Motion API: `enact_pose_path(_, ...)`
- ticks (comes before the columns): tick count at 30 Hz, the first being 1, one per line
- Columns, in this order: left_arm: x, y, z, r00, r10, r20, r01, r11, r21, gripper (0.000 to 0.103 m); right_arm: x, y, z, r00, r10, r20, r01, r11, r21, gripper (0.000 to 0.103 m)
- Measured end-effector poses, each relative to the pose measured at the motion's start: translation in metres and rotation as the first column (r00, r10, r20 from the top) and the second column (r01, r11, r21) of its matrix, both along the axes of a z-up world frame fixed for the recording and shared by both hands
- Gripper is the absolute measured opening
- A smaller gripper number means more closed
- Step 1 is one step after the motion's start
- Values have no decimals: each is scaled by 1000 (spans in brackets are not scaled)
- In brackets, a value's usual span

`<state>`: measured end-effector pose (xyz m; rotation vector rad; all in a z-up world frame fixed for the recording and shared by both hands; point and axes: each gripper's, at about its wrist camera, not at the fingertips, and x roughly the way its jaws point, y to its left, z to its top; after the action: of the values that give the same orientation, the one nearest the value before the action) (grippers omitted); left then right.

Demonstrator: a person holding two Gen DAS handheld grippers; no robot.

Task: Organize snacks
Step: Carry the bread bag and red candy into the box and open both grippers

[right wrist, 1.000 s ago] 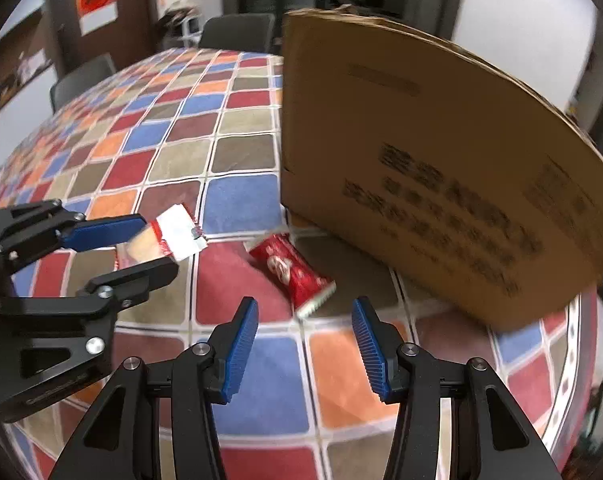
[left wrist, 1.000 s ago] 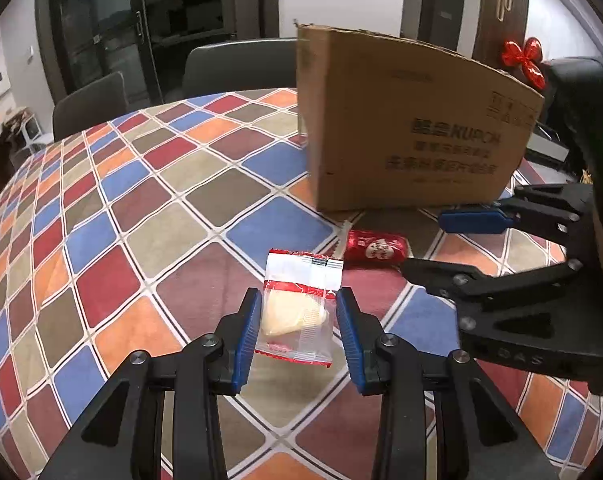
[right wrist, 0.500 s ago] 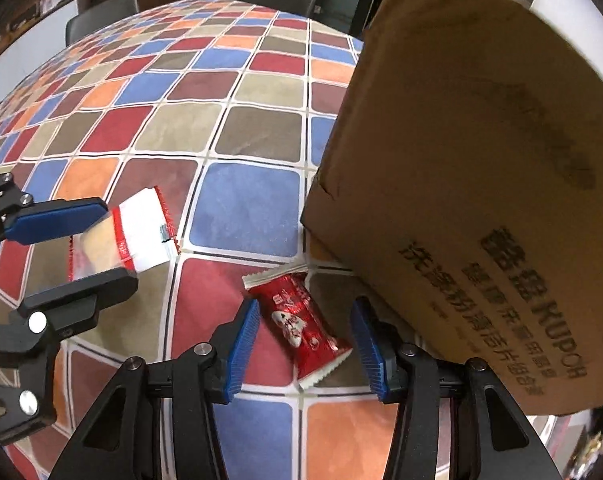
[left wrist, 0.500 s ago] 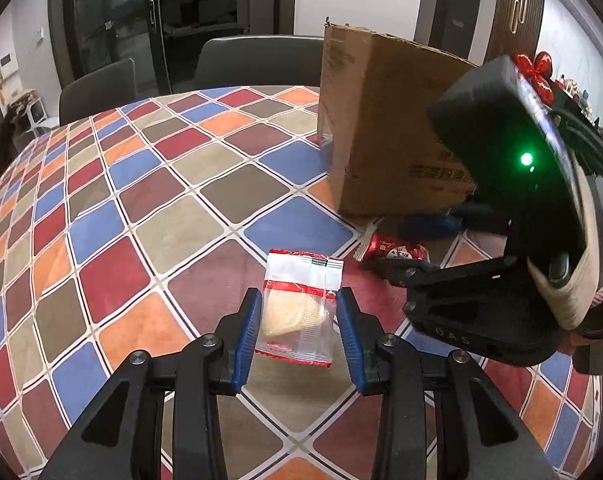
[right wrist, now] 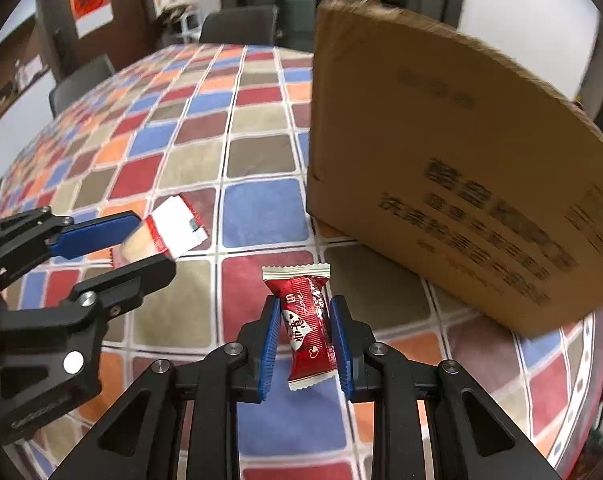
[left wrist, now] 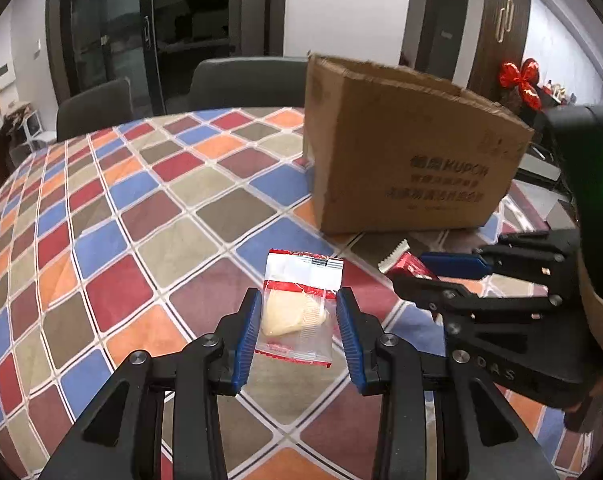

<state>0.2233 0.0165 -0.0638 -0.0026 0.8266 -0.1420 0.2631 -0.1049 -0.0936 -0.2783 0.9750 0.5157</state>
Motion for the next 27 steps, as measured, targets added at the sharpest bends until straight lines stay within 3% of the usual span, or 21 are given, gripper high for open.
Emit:
enact_pose_path(9,-17,-19,39,995,-63,83,64,998,-9,38,-37,-34,45,984,-140,115,129,987,93,26)
enact_pose_path(27,-4,-49,128,960,-172,222,176,984,2,38,-55,-83,136,895,-331,298,280,938,203,26)
